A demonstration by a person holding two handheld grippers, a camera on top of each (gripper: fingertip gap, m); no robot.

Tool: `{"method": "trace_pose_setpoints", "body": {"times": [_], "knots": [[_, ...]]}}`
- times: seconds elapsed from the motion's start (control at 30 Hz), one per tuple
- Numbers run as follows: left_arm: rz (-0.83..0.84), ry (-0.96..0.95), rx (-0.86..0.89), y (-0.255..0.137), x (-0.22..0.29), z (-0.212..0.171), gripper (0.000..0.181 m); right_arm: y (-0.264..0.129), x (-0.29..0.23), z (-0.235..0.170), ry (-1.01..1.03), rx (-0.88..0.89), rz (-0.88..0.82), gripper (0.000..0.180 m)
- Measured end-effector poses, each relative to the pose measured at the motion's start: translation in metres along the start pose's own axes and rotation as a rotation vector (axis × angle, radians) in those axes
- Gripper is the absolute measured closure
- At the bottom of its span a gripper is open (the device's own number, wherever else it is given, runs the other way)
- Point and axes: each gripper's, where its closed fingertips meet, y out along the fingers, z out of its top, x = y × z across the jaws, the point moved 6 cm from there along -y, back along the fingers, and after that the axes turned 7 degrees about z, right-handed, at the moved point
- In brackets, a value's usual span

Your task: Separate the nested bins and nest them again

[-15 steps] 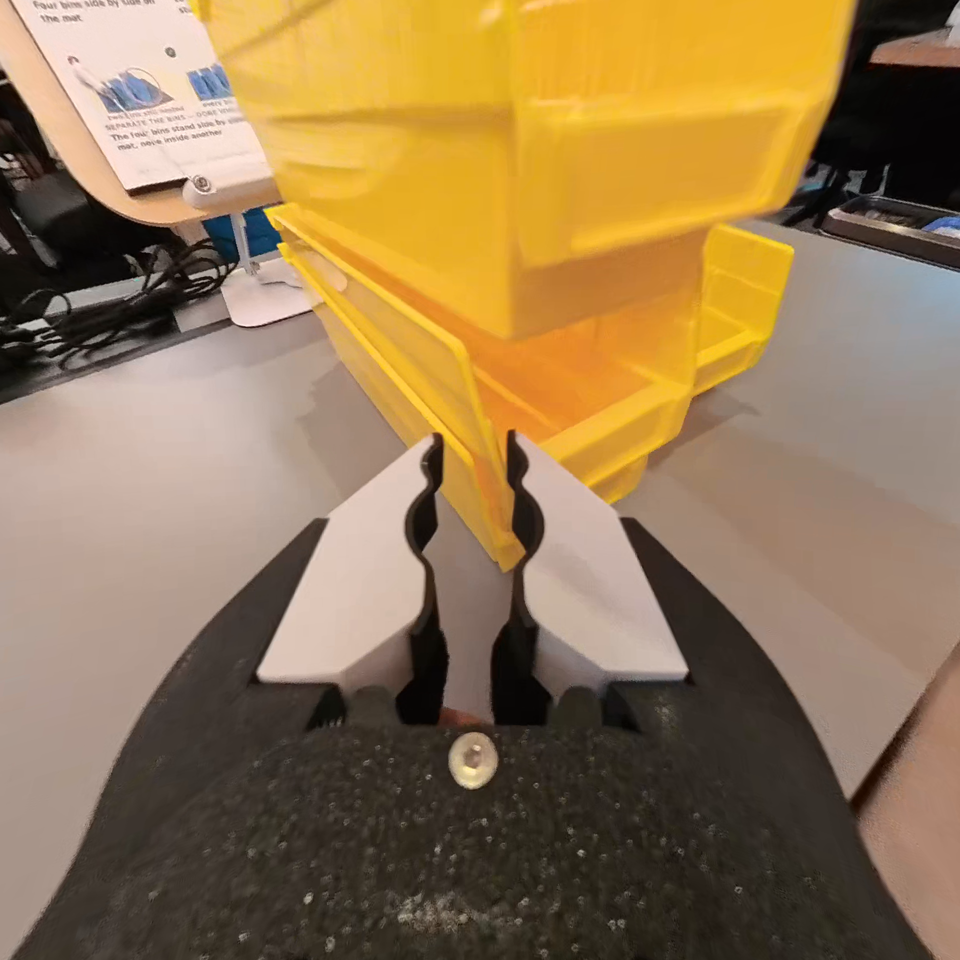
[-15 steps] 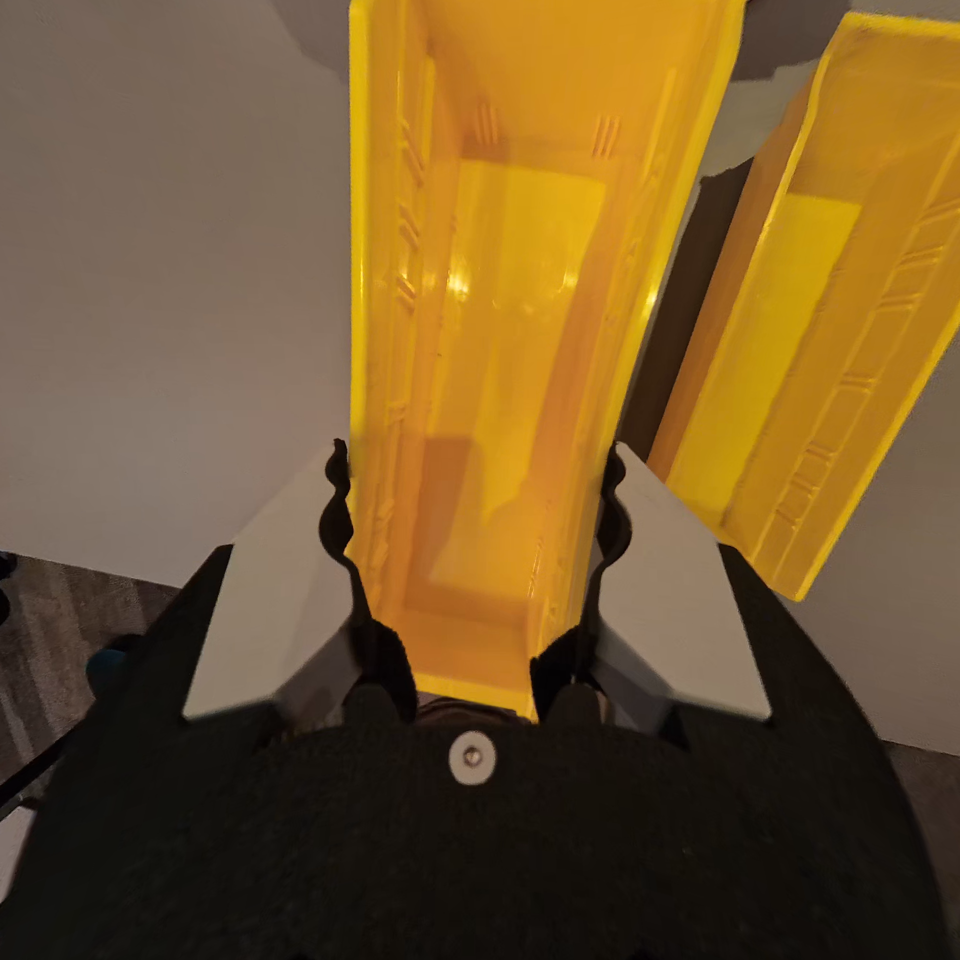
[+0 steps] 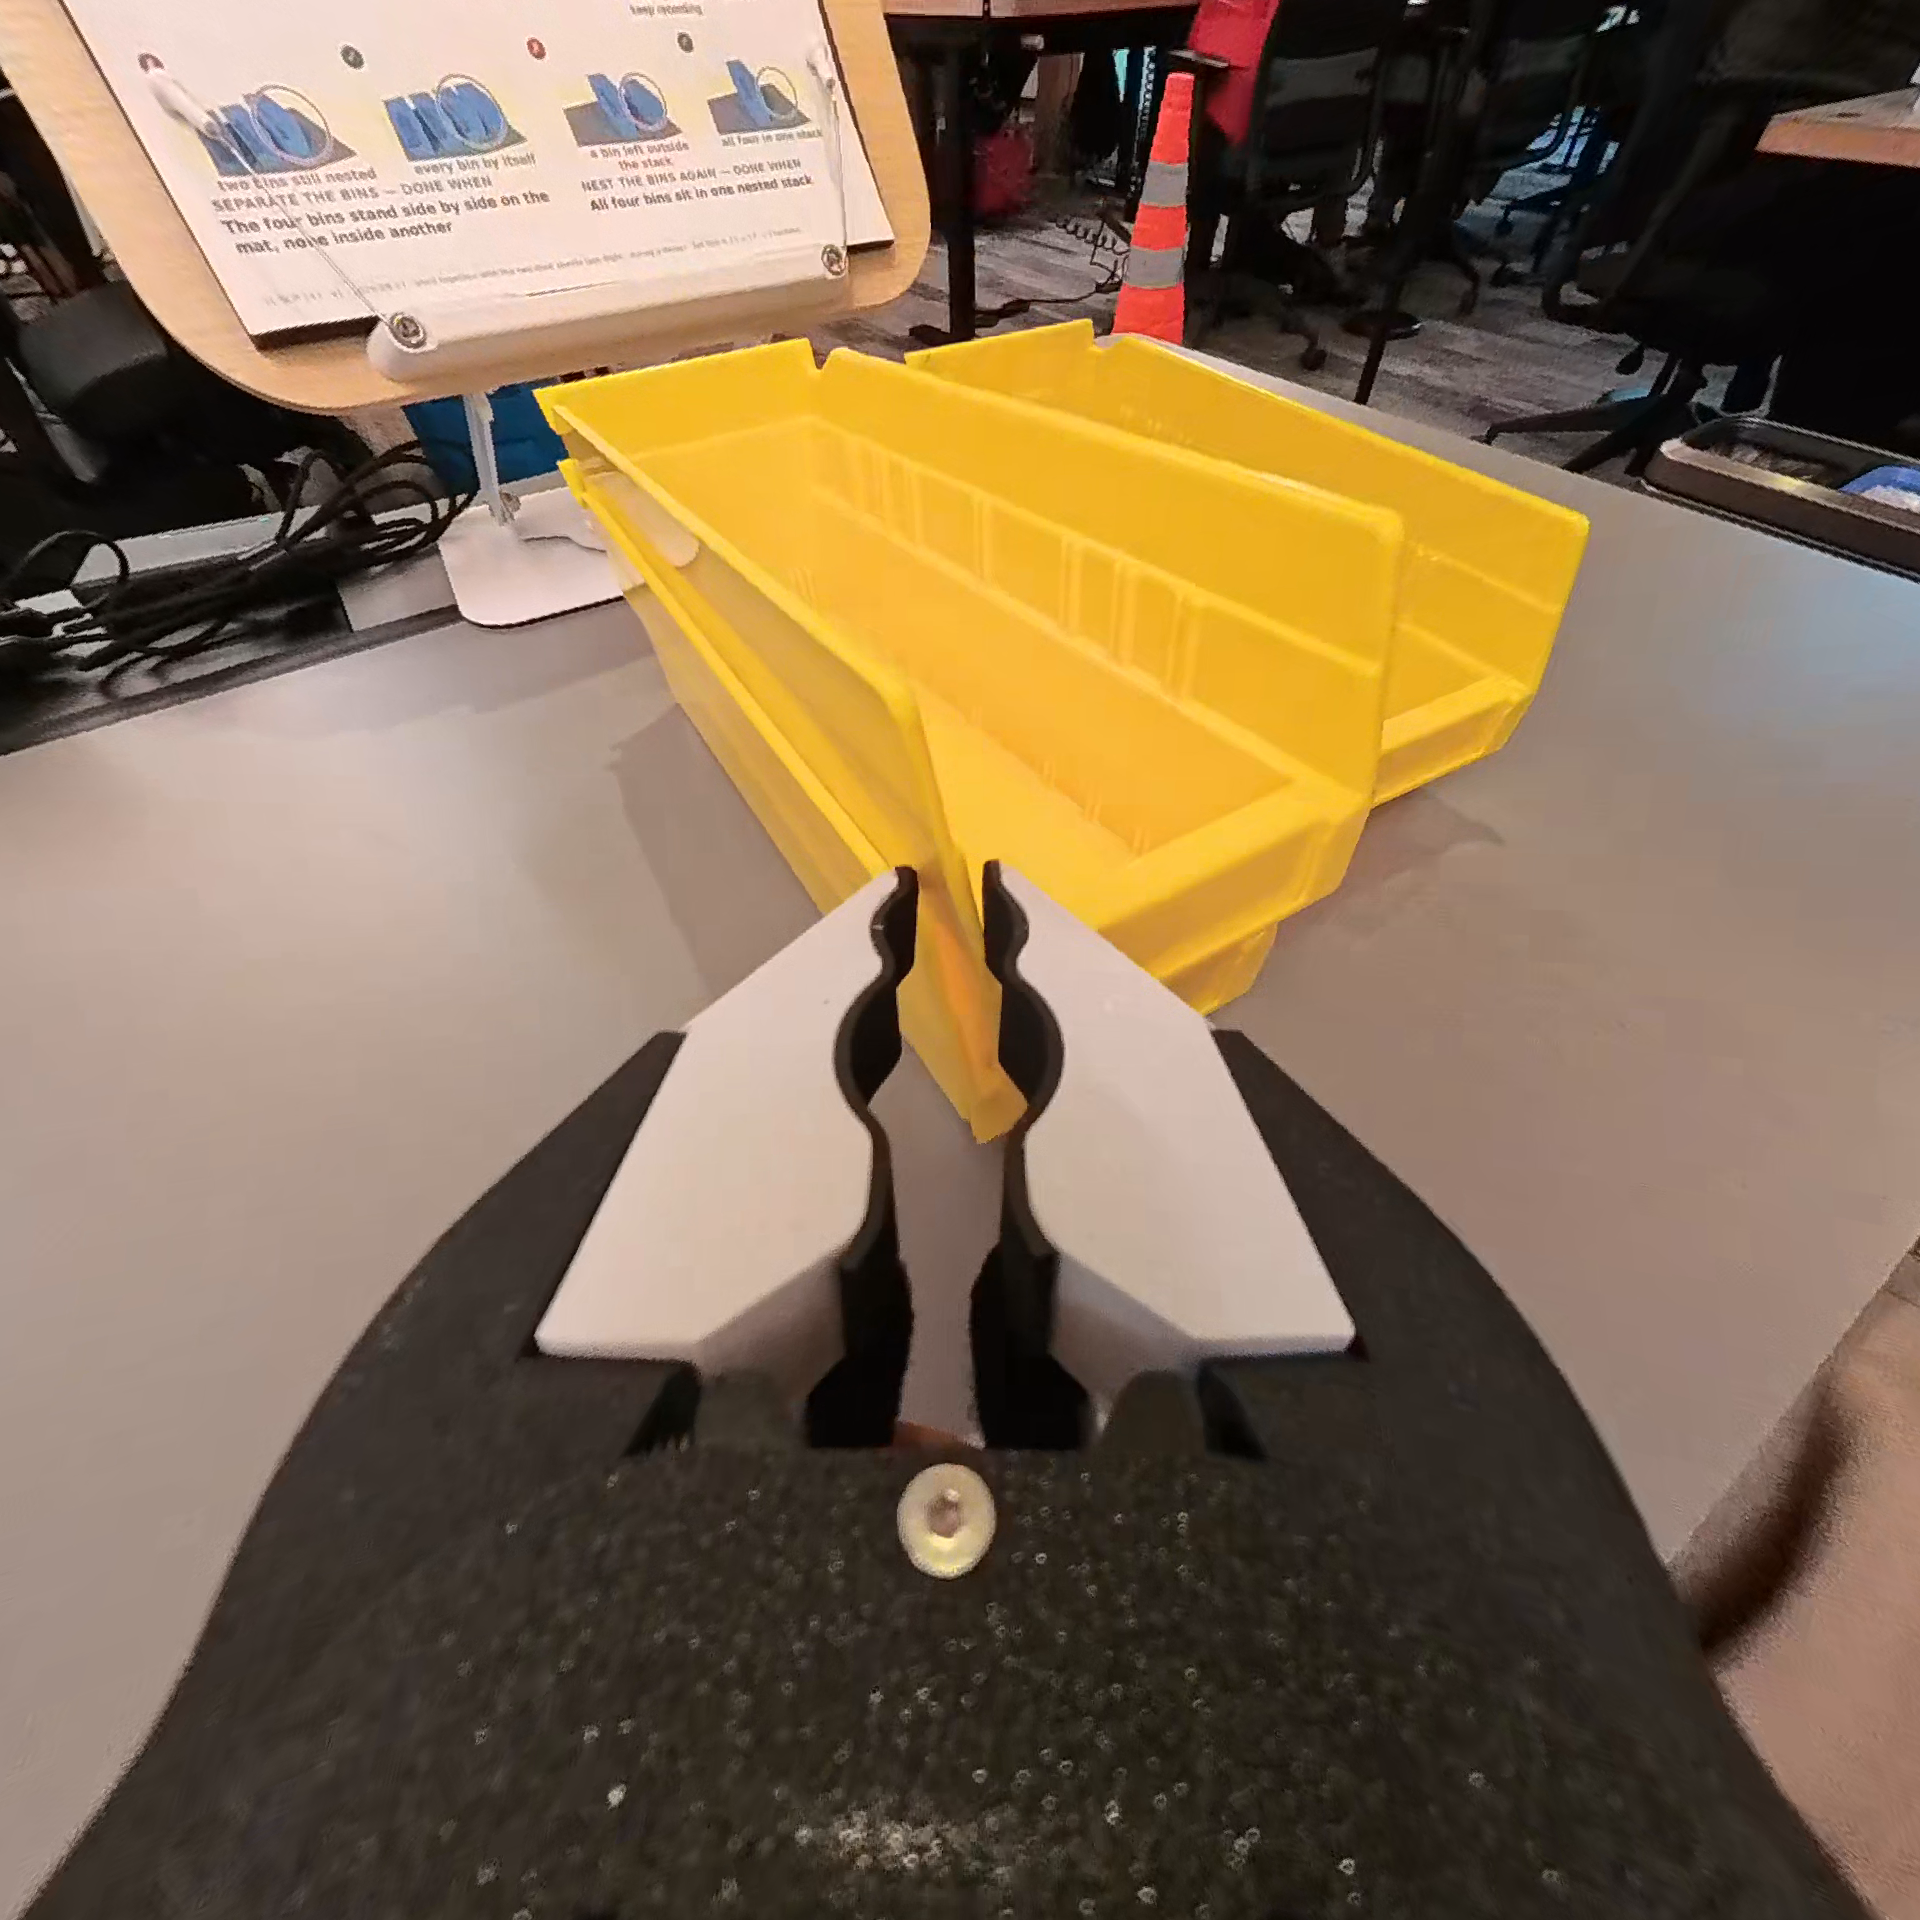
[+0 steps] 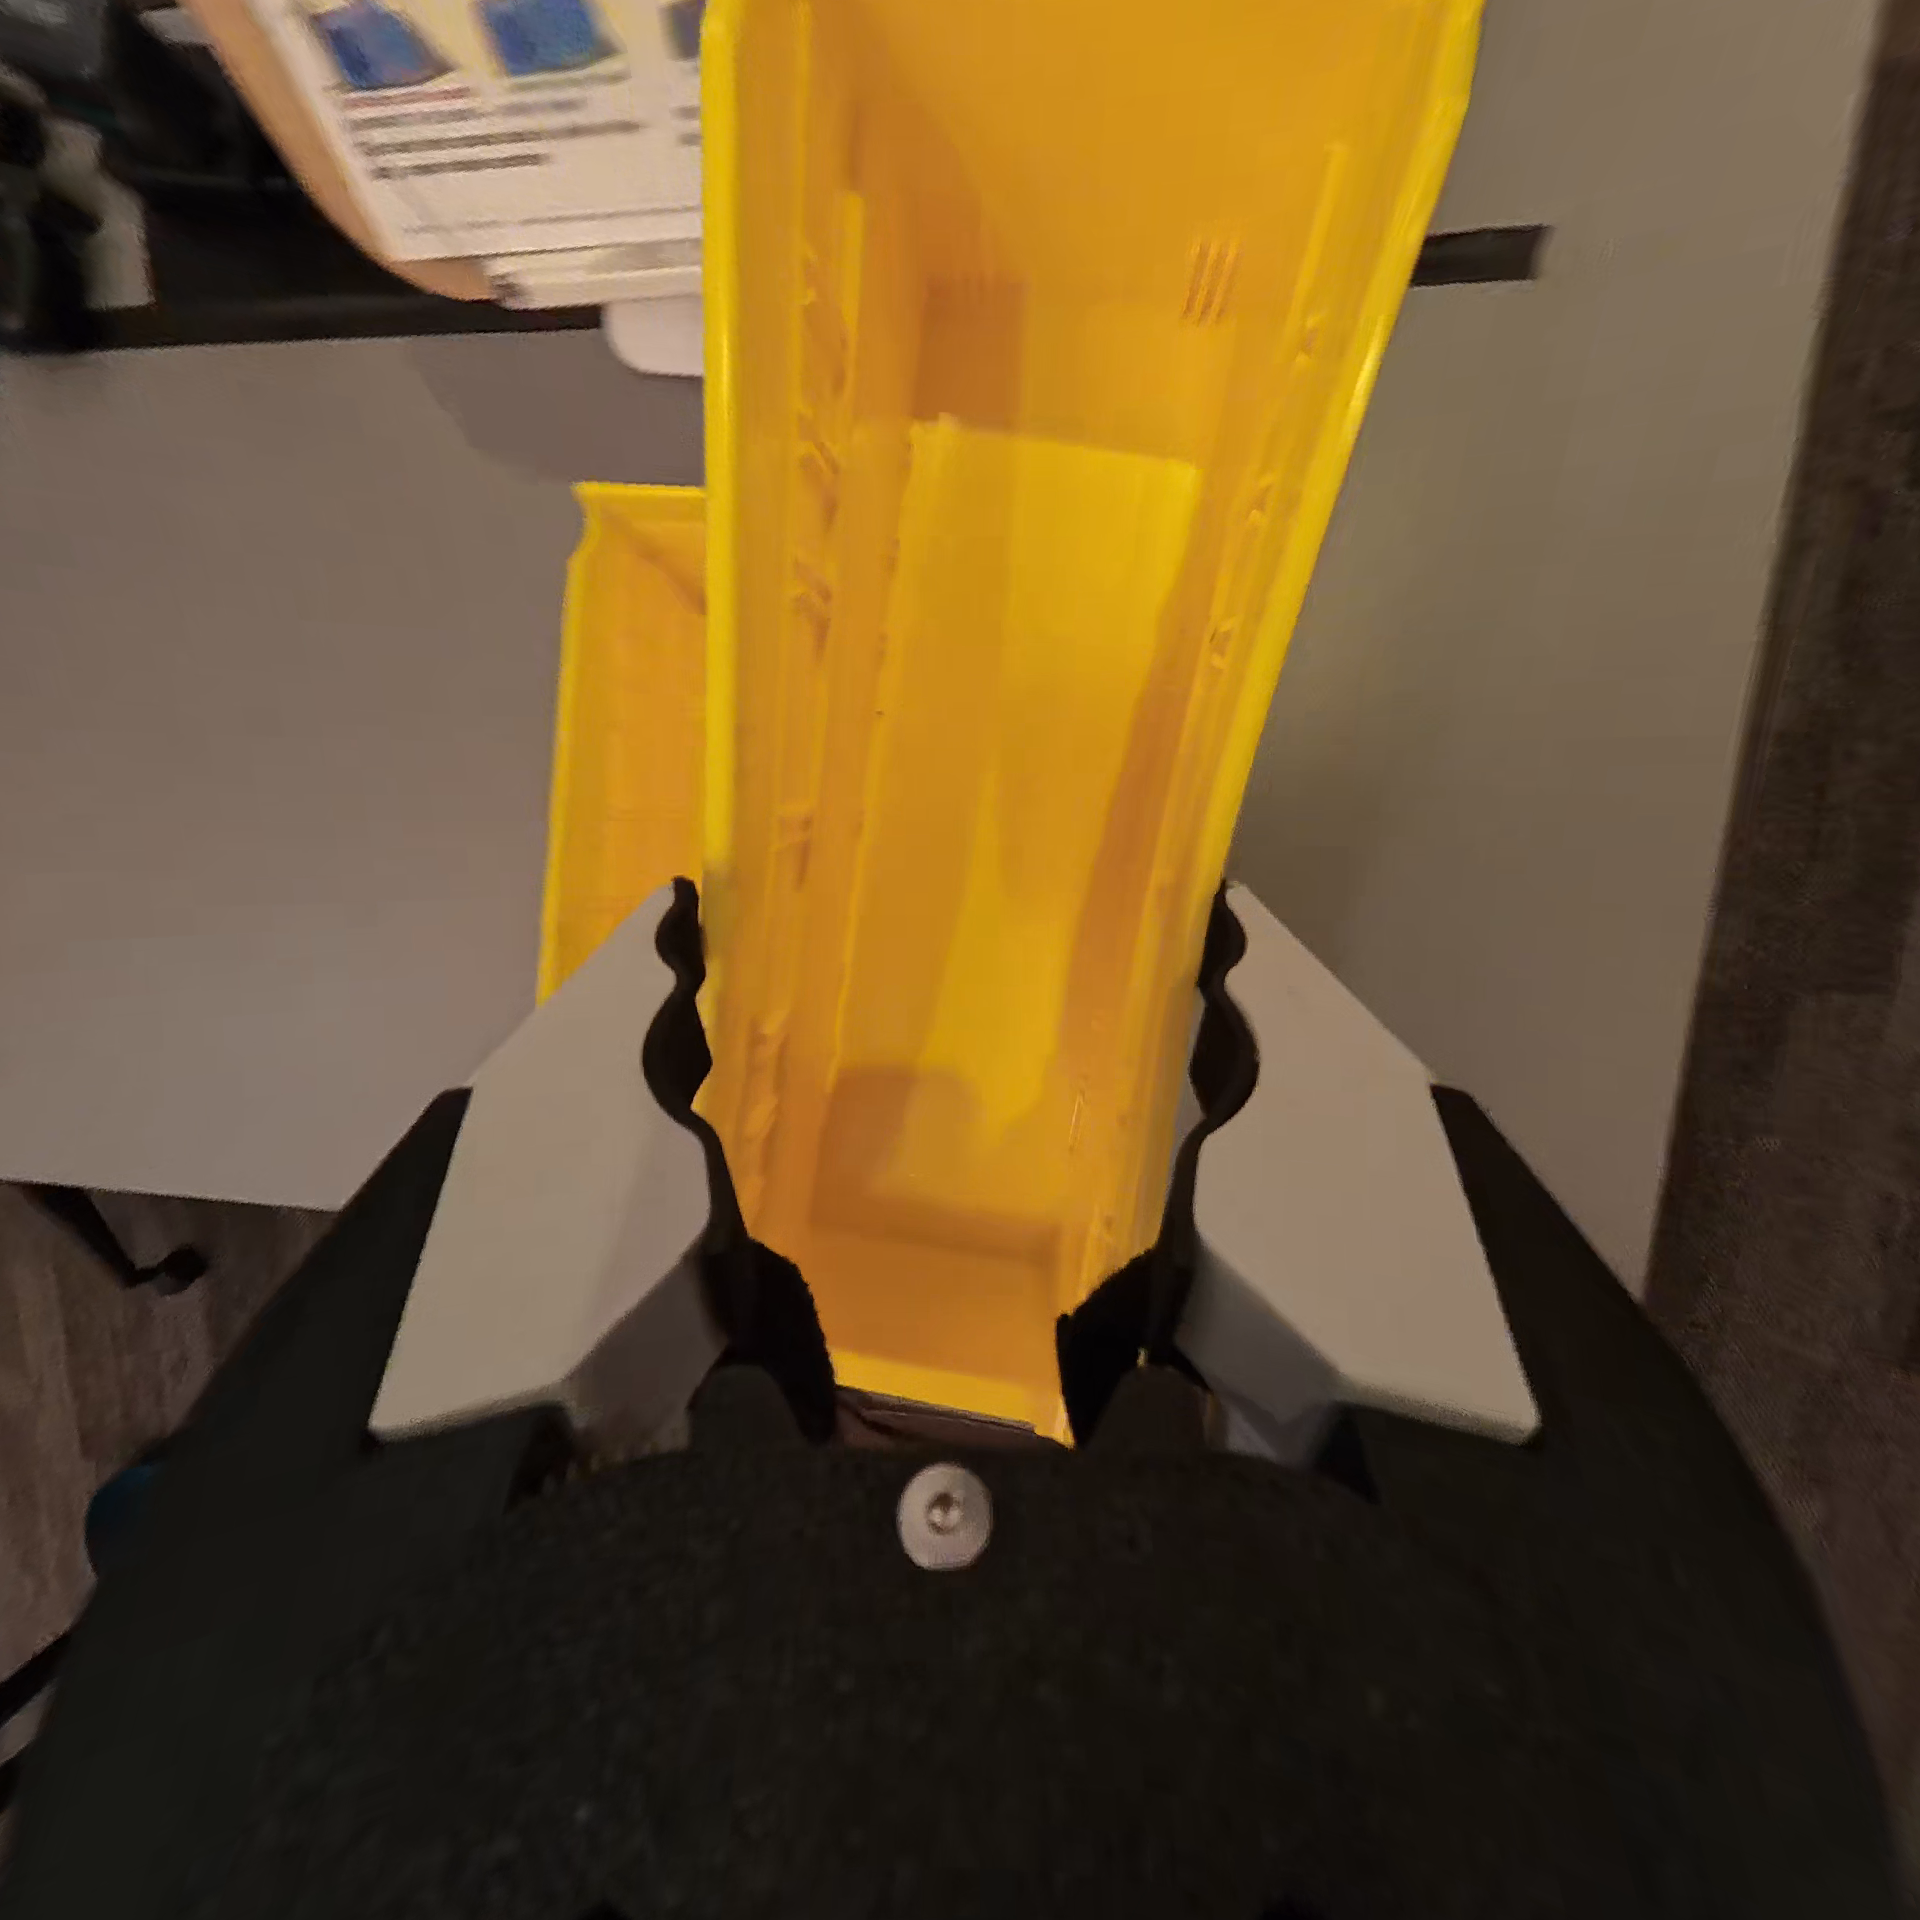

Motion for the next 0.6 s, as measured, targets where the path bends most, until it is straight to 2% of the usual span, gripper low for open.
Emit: {"method": "trace_pose_setpoints", "body": {"times": [0.13, 0.3, 0.47, 0.6], "knots": [[0.007, 0.027, -0.011, -0.001, 0.001, -0.001, 0.172, 0.014, 0.086, -0.015, 0.054, -0.036, -0.058, 0.084], [0.025, 0.027, -0.022, -0.002, 0.002, -0.001, 0.173, 0.094, 0.171, -0.044, 0.132, -0.108, -0.029, 0.084], [0.054, -0.03, -0.029, -0.004, 0.005, -0.001, 0.174, 0.167, 0.211, -0.058, 0.131, -0.177, 0.01, 0.082], [0.078, -0.044, -0.032, -0.004, 0.007, -0.001, 0.174, 0.193, 0.214, -0.053, 0.076, -0.18, 0.039, 0.08]]}}
